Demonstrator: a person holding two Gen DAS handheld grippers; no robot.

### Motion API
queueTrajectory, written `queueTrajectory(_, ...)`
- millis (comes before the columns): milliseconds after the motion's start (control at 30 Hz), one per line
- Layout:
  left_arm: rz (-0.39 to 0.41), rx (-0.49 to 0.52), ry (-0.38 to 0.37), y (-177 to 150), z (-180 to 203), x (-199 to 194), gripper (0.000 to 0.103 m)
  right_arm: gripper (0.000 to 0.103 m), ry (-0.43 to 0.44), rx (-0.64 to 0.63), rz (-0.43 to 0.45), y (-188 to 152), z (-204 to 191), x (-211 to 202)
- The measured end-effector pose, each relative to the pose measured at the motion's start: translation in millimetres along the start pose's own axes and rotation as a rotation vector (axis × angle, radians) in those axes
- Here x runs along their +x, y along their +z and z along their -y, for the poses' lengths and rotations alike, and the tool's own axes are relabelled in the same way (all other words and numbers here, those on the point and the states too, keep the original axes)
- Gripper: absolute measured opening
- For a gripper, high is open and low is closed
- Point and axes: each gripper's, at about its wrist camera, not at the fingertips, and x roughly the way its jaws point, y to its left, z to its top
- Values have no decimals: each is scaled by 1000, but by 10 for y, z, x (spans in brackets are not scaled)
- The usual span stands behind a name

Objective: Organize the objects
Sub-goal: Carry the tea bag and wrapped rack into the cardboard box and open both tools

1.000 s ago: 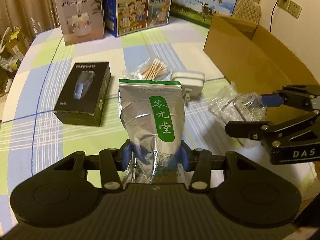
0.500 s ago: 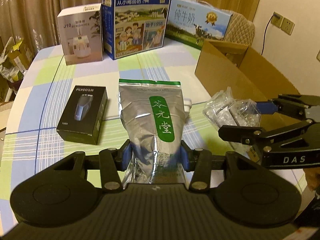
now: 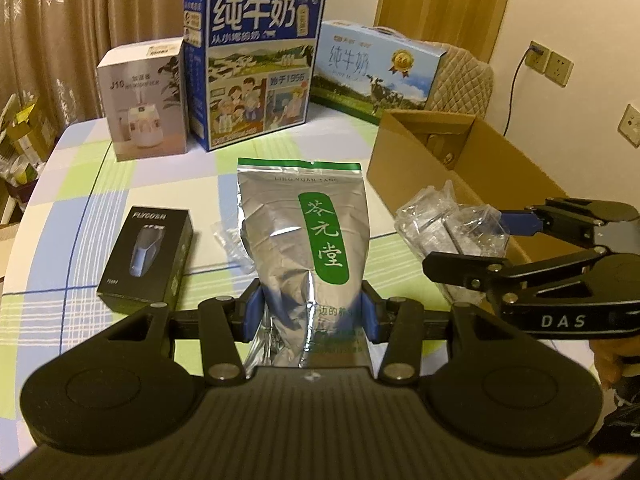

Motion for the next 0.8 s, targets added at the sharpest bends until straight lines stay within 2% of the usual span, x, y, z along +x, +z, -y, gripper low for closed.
queueTrajectory(300, 28, 3, -32, 116, 178, 4, 43, 67, -46, 48, 45, 92, 220, -180)
queueTrajectory(800, 54, 56, -117, 346, 736, 128, 43, 67, -231, 152, 95, 18, 779, -503)
